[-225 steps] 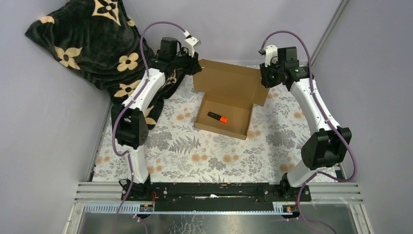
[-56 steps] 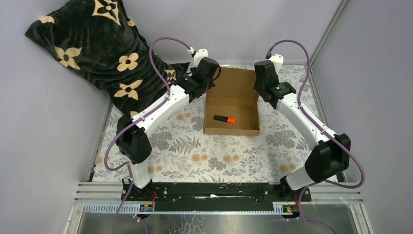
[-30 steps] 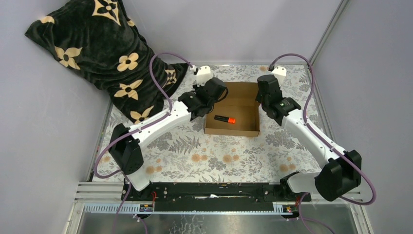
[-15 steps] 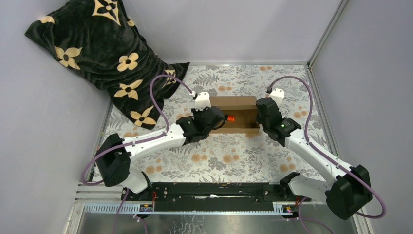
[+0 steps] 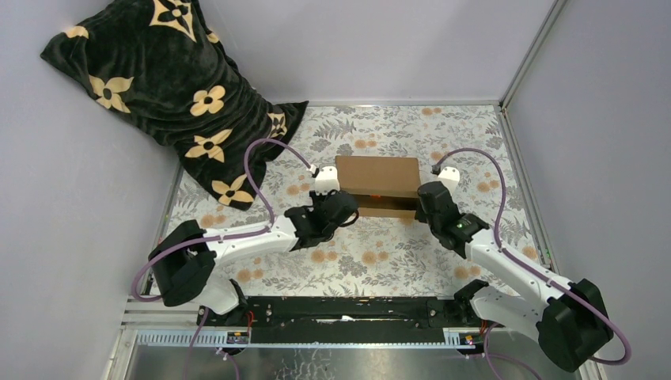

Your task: Fold the paper box

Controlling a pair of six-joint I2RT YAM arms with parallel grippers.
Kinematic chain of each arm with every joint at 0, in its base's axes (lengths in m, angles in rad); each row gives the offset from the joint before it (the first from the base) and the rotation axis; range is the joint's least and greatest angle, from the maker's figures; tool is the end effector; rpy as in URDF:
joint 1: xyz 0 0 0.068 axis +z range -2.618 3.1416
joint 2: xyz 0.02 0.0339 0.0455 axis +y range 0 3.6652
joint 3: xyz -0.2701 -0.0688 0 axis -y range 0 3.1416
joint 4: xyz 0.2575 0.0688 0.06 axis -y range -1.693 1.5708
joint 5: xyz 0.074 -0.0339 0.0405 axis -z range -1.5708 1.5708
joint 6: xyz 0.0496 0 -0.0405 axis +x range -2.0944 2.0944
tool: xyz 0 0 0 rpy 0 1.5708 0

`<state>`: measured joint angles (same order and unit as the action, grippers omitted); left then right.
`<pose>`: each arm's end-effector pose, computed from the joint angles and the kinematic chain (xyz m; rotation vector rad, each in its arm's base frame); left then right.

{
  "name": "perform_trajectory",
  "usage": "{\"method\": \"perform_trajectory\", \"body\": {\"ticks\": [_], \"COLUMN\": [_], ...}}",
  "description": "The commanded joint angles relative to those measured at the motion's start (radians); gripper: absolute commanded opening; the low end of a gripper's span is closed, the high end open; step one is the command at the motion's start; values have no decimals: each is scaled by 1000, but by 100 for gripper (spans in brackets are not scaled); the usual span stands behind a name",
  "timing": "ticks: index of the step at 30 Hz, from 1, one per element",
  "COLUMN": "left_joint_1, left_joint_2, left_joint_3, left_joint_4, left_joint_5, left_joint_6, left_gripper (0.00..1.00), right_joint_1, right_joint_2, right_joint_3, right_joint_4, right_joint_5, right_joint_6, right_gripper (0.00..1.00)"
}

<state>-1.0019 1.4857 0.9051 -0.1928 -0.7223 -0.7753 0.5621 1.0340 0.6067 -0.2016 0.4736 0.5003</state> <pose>0.2026 -0.2560 0.2139 -0.0947 2.1260 -0.1867 0.2123 0.1070 0.2240 0.1937 2.1147 0.1051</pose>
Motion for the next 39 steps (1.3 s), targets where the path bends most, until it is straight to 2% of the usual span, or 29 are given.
{"method": "perform_trajectory", "body": {"ticks": [1,5,9,12,17,21,24,27,33,39], "left_joint_1": [-14,-14,-14,-14,-14,-14,-14,-14,-14,-14], "left_joint_2": [-22,-35,-73,-103,-109,-104,-99,-99,-122,-119], "left_joint_3": [-45,-105,-170,-206,-231,-251,-258,-256,-268,-256], "left_joint_4": [156,188,226,232,242,255,261,232,216,177], "left_joint_5": [65,109,169,193,199,182,166,141,114,95], "left_joint_6": [22,27,32,44,80,82,79,75,67,44], "left_gripper": [6,12,16,20,22,22,22,22,22,22], "right_joint_1": [19,19,18,19,18,18,18,19,19,18], "right_joint_2": [-47,-66,-123,-163,-205,-286,-349,-389,-503,-525], "right_joint_3": [-57,-92,-112,-115,-77,-55,-61,-55,-23,95], "right_joint_4": [77,95,104,104,9,-99,-131,-167,-194,-266], "right_joint_5": [-84,-137,-205,-240,-276,-279,-337,-405,-601,-654], "right_joint_6": [31,0,-34,-63,-103,-95,-60,-31,43,76], "right_gripper": [5,9,25,32,41,49,57,60,56,59]}}
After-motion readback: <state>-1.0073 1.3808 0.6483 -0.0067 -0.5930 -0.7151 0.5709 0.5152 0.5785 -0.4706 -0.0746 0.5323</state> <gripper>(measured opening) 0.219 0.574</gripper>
